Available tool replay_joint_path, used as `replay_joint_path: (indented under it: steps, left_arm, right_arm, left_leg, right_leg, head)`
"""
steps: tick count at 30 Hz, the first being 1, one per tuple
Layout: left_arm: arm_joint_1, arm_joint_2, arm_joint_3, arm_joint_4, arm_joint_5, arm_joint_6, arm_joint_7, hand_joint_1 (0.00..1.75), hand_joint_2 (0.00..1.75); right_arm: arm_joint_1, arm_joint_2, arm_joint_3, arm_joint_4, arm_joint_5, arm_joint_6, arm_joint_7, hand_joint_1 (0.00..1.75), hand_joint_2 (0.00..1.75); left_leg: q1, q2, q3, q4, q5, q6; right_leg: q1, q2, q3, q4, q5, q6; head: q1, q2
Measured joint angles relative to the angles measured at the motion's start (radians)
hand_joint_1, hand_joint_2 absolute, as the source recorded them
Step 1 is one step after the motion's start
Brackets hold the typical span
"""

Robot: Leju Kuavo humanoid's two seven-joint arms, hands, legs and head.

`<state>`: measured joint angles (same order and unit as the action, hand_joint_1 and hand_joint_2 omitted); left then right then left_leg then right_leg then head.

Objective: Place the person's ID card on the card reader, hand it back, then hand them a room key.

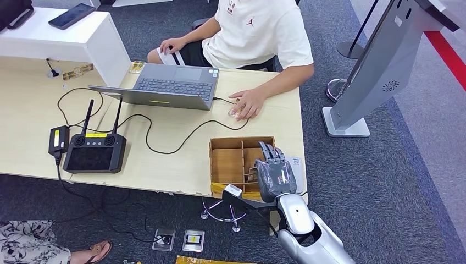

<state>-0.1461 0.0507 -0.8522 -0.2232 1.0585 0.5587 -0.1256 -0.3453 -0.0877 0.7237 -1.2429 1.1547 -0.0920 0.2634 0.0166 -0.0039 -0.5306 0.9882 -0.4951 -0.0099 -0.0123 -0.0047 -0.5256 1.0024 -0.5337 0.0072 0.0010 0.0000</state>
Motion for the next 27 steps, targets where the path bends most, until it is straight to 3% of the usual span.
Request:
replay_joint_path:
  steps: [1,2,3,5,7,27]
  left_arm:
    - [0.000,0.000,0.000,0.000,0.000,0.000,0.001,0.00,1.75]
    - [0.000,0.000,0.000,0.000,0.000,0.000,0.001,0.00,1.75]
    - [0.000,0.000,0.000,0.000,-0.001,-0.001,0.002,0.00,1.75]
    - [0.000,0.000,0.000,0.000,-0.002,-0.002,0.002,0.00,1.75]
    - [0.000,0.000,0.000,0.000,-0.003,-0.002,0.002,0.00,1.75]
    - [-0.003,0.008,-0.022,0.000,-0.007,-0.004,0.004,0.00,1.75]
  right_arm:
    - [0.000,0.000,0.000,-0.001,0.000,0.002,0.001,1.53,1.75]
    - [0.000,0.000,0.000,-0.001,0.000,0.003,0.001,1.39,1.75]
    - [0.000,0.000,0.000,-0.002,-0.001,0.005,0.002,1.15,1.75]
    - [0.000,0.000,0.000,-0.003,-0.002,0.008,0.003,0.40,1.75]
    - [0.001,-0.001,0.000,-0.005,-0.002,0.009,0.006,0.00,1.75]
    - [0.006,-0.022,-0.001,-0.048,0.016,0.014,0.042,0.00,1.75]
  left_leg:
    - [0.000,0.000,0.000,0.000,0.000,0.000]
    - [0.000,0.000,0.000,0.000,0.000,0.000]
    - [0.000,0.000,0.000,0.000,0.000,0.000]
    - [0.000,0.000,0.000,0.000,0.000,0.000]
    - [0.000,0.000,0.000,0.000,0.000,0.000]
    - [0.000,0.000,0.000,0.000,0.000,0.000]
  right_leg:
    - [0.000,0.000,0.000,0.000,0.000,0.000]
    - [0.000,0.000,0.000,0.000,0.000,0.000]
    - [0.000,0.000,0.000,0.000,0.000,0.000]
    - [0.000,0.000,0.000,0.000,0.000,0.000]
    - [0.000,0.000,0.000,0.000,0.000,0.000]
    - [0.000,0.000,0.000,0.000,0.000,0.000]
  head:
    - [0.000,0.000]
    - [0.000,0.000]
    - [0.000,0.000]
    - [0.000,0.000]
    - [0.000,0.000]
    - [0.000,0.000]
